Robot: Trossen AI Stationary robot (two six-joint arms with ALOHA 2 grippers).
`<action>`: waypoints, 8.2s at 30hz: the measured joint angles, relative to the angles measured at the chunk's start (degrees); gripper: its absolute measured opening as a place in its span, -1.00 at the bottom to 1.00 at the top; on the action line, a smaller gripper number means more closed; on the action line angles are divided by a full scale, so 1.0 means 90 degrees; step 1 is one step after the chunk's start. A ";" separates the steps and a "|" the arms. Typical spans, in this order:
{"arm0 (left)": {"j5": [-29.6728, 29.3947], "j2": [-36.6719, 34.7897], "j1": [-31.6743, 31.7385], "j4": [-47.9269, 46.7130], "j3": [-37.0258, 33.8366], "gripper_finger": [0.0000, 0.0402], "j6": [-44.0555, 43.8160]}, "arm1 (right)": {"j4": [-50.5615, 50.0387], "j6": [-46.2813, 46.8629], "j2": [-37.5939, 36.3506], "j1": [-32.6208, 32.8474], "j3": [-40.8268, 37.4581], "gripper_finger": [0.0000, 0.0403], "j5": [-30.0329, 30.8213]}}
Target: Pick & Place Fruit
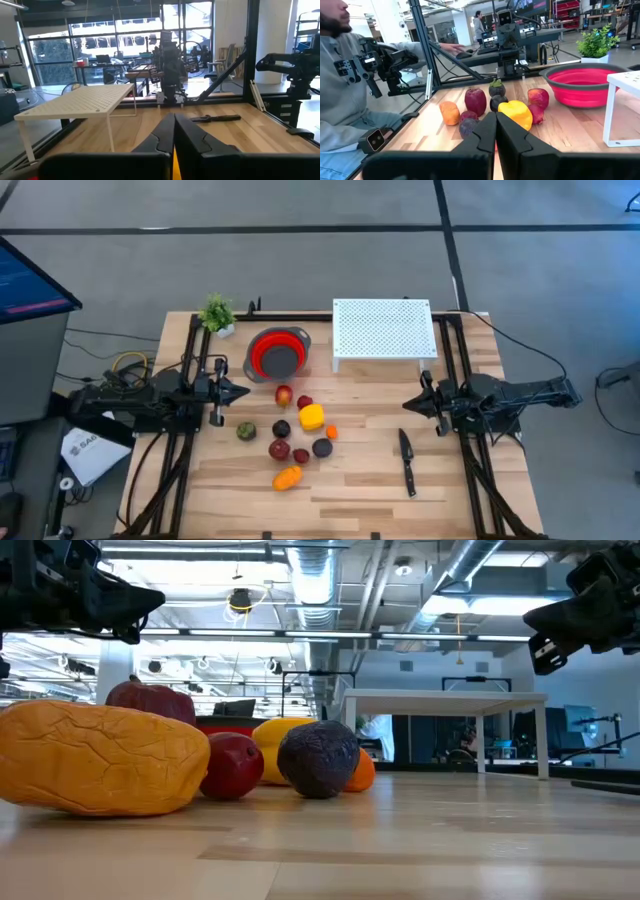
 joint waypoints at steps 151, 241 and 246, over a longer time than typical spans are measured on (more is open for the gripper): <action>0.3251 1.2215 0.4779 -0.1774 1.0785 -0.86 -0.1821 | -0.0001 -0.0001 0.0002 -0.0001 0.0001 -0.97 0.0000; 0.1067 0.6567 0.2382 -0.1817 0.4709 -0.07 0.0158 | 0.0001 -0.0002 0.0002 -0.0001 0.0000 -0.97 0.0002; 0.1025 0.6523 0.2114 -0.1789 0.3879 0.12 -0.0009 | 0.0001 -0.0001 0.0002 0.0000 0.0000 -0.97 0.0002</action>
